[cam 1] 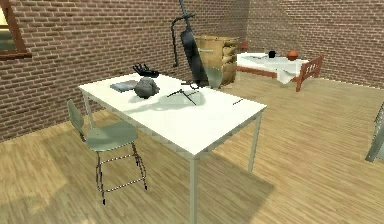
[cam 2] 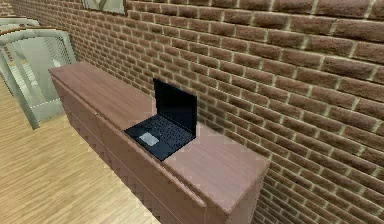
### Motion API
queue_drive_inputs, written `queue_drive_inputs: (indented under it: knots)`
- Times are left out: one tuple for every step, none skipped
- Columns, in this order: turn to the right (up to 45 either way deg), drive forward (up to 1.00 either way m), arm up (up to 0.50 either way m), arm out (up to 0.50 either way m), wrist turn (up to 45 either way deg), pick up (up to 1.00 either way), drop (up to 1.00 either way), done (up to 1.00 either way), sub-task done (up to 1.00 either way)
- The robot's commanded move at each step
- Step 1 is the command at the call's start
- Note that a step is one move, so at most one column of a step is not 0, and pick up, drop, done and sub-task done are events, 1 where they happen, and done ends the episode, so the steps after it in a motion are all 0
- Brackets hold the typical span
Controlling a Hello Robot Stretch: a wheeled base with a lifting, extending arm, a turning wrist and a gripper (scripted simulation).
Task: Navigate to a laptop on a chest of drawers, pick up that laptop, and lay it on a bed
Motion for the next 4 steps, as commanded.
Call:
queue_drive_inputs:
  knots:
    - [0.0,0.00,0.00,0.46,0.0,0.00,0.00,0.00,0.00]
    - [0.0,0.00,0.00,0.00,45.0,0.00,0.00,0.00,0.00]
    - [0.0,0.00,0.00,0.00,45.0,0.00,0.00,0.00,0.00]
    - [0.0,0.00,0.00,0.00,45.0,0.00,0.00,0.00,0.00]
